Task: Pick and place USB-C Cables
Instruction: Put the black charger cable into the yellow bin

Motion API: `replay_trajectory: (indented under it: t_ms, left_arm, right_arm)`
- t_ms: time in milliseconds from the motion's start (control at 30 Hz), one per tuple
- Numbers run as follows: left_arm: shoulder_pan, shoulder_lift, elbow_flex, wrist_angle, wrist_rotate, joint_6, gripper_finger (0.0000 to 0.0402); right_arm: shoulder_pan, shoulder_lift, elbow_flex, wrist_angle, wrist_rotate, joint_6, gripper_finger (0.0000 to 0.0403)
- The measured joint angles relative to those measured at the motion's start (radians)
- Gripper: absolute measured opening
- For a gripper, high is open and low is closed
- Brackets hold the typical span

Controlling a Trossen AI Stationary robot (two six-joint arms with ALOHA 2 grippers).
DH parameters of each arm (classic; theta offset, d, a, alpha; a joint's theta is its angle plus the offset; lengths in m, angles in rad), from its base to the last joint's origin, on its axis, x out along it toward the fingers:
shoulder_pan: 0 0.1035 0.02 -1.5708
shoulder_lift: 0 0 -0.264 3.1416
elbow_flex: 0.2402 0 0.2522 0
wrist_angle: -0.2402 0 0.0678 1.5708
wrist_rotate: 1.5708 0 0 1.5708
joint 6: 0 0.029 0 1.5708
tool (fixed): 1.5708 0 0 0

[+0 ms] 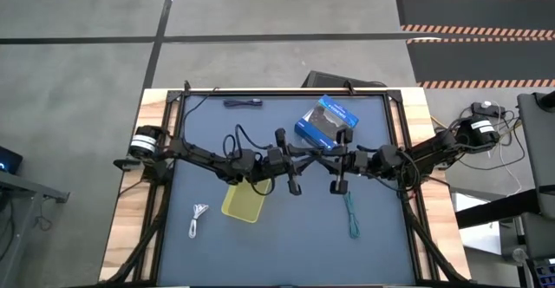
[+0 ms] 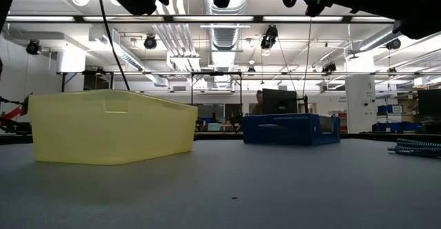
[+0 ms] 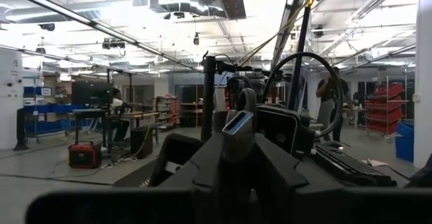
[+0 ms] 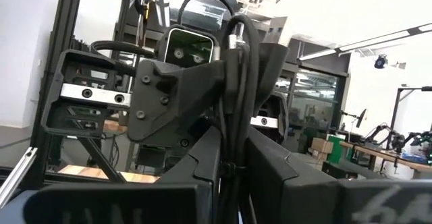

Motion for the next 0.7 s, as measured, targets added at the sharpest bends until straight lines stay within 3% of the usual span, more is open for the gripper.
replay_trajectory:
  t_ms: [467, 700]
  left_arm:
    - [0.000, -0.003, -0.011, -0.020, -0.022, -0.003, 0.0038]
    - [-0.021, -0.091, -0.005, -0.281, -0.168, -0.013, 0.0039]
  right_arm:
    - [0.000, -0.031, 0.000, -0.031, 0.029, 0.019, 0.0163]
    - [0.000, -0.130, 0.000, -0.168, 0.049, 0.045, 0.0189]
